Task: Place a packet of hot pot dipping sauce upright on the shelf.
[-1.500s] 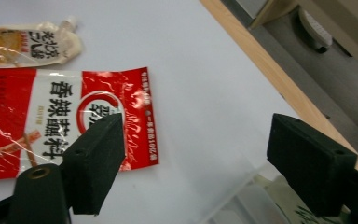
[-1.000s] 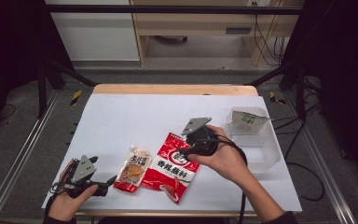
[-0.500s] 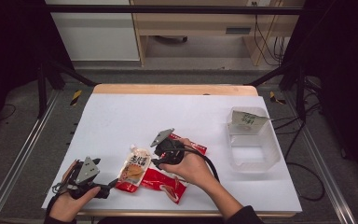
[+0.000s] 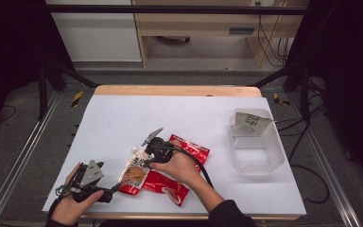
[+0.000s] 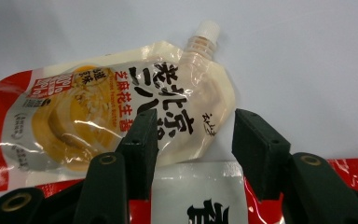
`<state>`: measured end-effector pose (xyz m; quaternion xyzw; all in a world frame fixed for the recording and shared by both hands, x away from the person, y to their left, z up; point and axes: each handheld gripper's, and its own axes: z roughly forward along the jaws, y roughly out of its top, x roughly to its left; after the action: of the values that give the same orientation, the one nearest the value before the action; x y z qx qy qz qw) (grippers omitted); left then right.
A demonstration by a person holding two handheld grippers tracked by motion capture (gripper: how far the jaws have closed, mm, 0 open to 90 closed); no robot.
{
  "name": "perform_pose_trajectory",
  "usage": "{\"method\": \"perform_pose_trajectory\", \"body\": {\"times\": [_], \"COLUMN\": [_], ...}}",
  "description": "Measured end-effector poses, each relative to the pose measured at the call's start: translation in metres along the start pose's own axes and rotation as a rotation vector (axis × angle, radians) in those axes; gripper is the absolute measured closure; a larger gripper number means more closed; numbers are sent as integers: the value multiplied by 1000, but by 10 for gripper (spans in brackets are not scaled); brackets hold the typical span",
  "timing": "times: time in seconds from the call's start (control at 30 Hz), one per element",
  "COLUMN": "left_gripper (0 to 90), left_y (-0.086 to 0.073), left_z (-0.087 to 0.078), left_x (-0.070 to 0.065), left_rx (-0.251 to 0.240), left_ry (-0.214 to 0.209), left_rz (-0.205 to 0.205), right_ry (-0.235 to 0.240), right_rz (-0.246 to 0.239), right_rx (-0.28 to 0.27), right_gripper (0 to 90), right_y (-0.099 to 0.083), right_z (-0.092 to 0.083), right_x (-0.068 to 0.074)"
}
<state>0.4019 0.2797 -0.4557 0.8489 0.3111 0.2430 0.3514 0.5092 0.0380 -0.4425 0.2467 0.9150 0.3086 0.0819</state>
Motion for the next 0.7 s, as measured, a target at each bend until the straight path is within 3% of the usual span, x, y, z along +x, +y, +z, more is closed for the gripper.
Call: {"method": "perform_pose_trajectory", "body": {"times": [0.37,0.7], "left_gripper": [49,50], "left_y": [0,-1], "left_z": [2,2], "left_x": [-1,-1], "left_rx": [8,10], "left_ry": [-5,-4], "left_rz": [1,-1], "right_ry": [-3,28], "right_rz": [30,61], "right_rx": [23,33], "right_gripper": [486,475], "right_y": [-1,-2], "right_z": [14,20], "right_x": [-6,-7]}}
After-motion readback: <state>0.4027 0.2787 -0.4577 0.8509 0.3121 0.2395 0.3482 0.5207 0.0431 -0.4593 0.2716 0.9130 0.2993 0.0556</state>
